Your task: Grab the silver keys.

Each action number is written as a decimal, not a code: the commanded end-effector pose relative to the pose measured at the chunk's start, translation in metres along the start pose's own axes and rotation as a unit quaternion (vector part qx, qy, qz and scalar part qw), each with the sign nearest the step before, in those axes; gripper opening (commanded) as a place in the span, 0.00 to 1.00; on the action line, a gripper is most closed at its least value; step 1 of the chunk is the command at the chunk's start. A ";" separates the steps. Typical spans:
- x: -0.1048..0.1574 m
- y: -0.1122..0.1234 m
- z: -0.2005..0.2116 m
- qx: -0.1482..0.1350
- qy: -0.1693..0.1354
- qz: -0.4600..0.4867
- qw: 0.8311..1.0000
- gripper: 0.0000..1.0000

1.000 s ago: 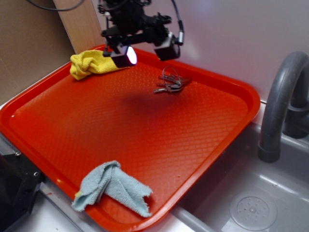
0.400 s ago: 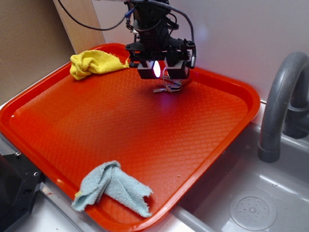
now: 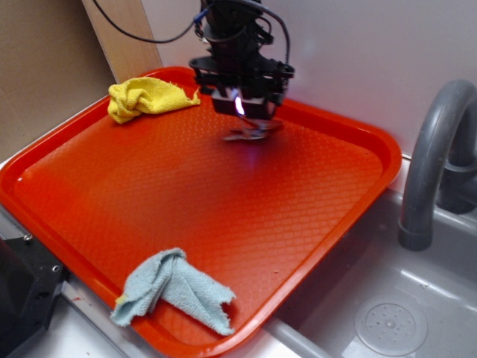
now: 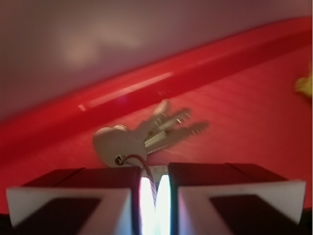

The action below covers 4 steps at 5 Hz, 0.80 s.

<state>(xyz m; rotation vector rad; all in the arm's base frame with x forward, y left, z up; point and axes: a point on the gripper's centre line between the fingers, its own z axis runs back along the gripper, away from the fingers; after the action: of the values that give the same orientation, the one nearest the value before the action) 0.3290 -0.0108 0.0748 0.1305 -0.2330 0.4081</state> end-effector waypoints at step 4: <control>-0.062 0.136 0.148 -0.040 0.035 -0.164 0.985 0.00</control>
<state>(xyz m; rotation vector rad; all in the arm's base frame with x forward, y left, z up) 0.1764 0.0578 0.2022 0.0716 -0.1419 0.0858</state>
